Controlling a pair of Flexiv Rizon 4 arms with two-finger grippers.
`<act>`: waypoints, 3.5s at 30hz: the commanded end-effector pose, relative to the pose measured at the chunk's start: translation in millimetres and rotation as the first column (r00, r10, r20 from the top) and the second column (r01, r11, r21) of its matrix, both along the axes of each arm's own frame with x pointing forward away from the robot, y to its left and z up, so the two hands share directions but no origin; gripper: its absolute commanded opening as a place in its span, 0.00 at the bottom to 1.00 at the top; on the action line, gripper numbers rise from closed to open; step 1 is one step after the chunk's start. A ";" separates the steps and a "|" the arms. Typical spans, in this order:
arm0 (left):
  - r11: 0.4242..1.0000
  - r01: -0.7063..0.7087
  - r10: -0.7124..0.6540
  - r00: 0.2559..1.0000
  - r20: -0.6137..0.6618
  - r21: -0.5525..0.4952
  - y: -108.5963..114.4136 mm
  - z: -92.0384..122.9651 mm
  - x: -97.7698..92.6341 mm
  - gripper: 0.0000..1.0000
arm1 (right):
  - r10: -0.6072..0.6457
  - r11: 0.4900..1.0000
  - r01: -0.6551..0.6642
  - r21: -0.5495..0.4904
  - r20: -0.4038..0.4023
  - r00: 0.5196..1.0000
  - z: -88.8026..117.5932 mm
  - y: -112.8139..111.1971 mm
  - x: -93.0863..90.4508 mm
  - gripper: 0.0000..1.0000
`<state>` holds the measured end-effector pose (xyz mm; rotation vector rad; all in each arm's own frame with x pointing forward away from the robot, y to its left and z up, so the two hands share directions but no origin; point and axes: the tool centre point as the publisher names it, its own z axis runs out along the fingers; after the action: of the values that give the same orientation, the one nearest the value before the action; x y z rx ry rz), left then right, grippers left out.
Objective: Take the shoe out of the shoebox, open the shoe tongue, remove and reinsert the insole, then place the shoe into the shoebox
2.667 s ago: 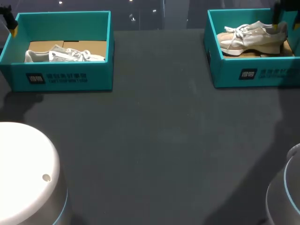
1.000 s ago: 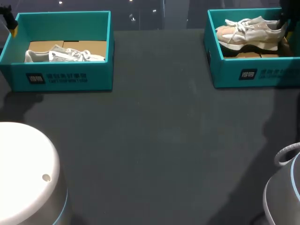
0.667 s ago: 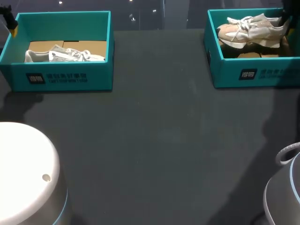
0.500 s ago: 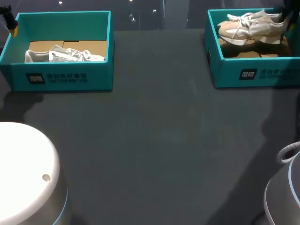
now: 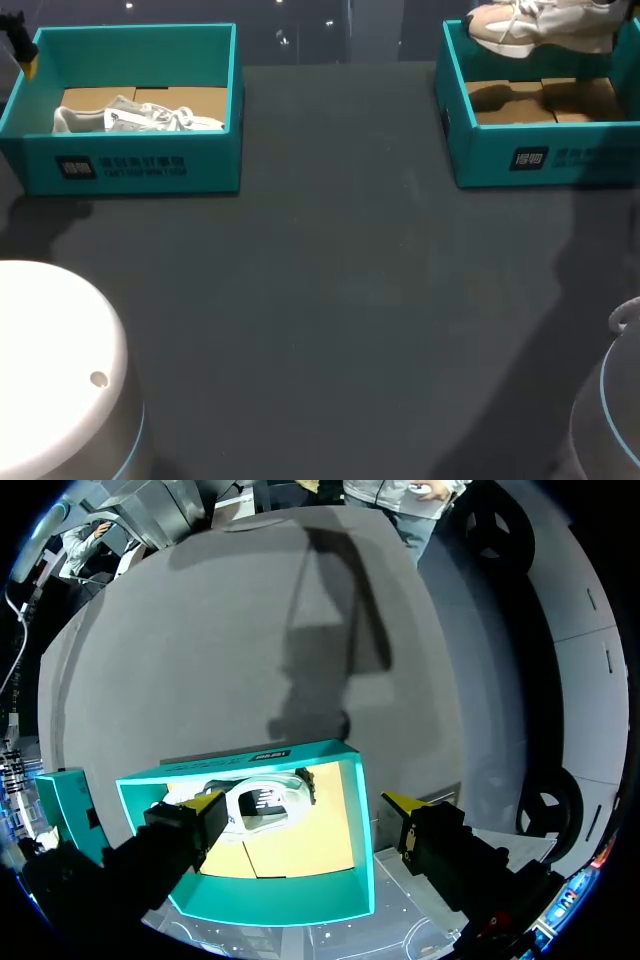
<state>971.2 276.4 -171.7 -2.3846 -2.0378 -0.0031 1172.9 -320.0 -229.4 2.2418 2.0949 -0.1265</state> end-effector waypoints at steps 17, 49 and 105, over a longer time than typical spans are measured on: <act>1.000 0.000 0.000 1.000 0.002 0.002 0.0 0.1 -0.6 1.00 | 0.087 0.993 -0.073 -0.094 0.153 0.984 112.7 100.1 -136.2 0.00; 1.000 0.000 0.000 1.000 0.002 0.002 0.0 0.1 -0.6 1.00 | 0.128 0.976 -0.083 -0.201 0.222 0.967 114.1 245.1 -293.2 0.00; 1.000 0.000 0.000 1.000 0.002 0.002 0.0 0.1 -0.6 1.00 | -0.039 0.953 0.092 -0.290 0.182 0.983 -50.0 388.5 -503.0 0.00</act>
<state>971.1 276.5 -171.7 -2.3844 -2.0380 -0.0031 679.1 65.4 -269.3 2.0451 1.8140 -0.2344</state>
